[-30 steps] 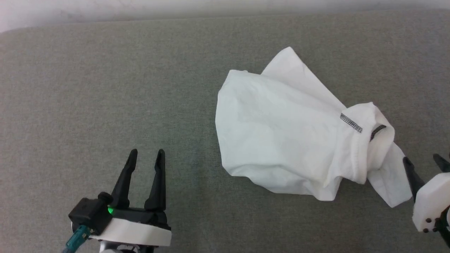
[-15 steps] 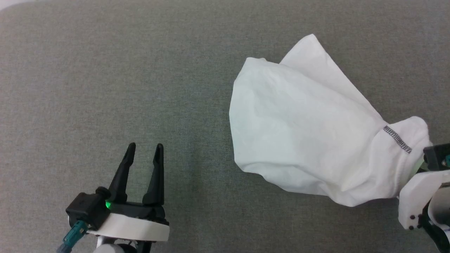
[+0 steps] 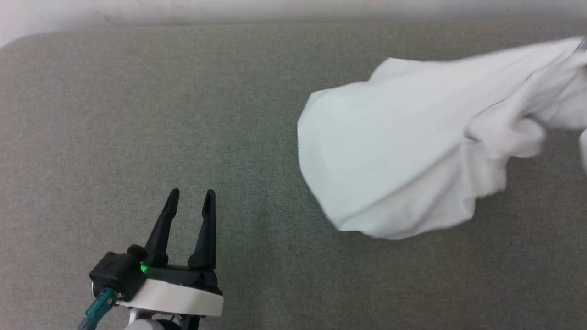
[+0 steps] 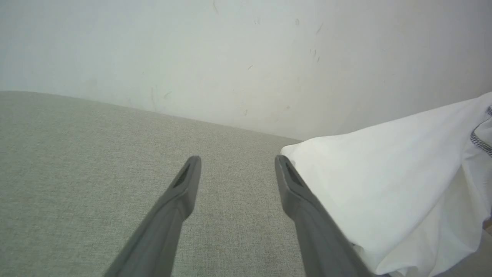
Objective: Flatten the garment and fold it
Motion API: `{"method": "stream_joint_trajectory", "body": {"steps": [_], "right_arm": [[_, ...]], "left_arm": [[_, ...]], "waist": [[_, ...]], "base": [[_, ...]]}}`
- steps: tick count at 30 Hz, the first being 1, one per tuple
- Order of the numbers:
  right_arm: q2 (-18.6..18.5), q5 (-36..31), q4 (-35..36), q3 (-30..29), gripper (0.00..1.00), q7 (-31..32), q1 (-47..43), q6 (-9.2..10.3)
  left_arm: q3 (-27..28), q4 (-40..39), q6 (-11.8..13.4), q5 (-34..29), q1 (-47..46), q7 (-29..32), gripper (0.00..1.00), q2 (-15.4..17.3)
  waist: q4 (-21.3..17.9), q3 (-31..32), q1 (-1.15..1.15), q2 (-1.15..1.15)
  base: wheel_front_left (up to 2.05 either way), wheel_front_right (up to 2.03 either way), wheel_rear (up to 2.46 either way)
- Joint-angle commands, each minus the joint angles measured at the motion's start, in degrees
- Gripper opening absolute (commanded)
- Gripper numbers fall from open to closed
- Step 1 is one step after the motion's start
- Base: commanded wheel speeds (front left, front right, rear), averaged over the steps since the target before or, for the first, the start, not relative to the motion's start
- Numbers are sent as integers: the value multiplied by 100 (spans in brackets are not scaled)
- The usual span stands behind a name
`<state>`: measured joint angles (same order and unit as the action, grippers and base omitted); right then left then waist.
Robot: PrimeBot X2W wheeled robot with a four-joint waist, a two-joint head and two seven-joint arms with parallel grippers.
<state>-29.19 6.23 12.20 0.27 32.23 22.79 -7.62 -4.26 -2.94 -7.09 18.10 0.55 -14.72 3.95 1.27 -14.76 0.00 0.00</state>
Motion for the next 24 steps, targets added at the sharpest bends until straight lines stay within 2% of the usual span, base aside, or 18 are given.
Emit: {"method": "stream_joint_trajectory", "body": {"steps": [1,5,7,9,16,17,18,19,20,24], "right_arm": [[-247,-73,-19,70,0,-7,354,13],[-825,-291,-545,80,0,-92,875,13],[-938,-398,-903,-32,0,-96,854,13],[-900,-399,-1277,-121,0,-26,652,13],[-389,-121,-2023,-377,0,243,-287,13],[-341,-104,-2077,-404,11,255,-374,13],[-298,-90,-2112,-431,32,267,-439,13],[-250,-72,-2134,-465,58,280,-485,13],[-196,-43,-2135,-507,100,314,-520,13],[46,135,-1854,-733,100,394,-537,13]], "left_arm": [[-19,1,-39,4,5,-28,100,-11],[-89,4,-39,-2,1,-28,100,-4],[-104,10,-39,1,-1,-28,100,5],[-114,14,-39,9,-6,-28,100,16],[-162,38,-39,14,-28,-28,100,50],[-161,46,-39,12,-24,-28,100,58],[-160,50,-39,11,-19,-28,100,65],[-156,51,-39,11,-12,-28,100,73],[-153,53,-39,9,-3,-28,100,81],[-141,55,-39,5,36,-28,100,80]], "waist": [[-29,99,0,0],[99,47,0,0],[181,-6,0,0],[247,-60,0,0],[263,-174,0,0],[240,-160,0,0],[210,-139,0,0],[172,-111,0,0],[134,-81,0,0],[-11,95,0,0]], "base": [[0,0,0],[0,0,0],[0,0,0],[0,0,0],[0,0,0],[0,0,0],[0,0,0],[0,0,0],[0,0,0],[0,0,0]]}}
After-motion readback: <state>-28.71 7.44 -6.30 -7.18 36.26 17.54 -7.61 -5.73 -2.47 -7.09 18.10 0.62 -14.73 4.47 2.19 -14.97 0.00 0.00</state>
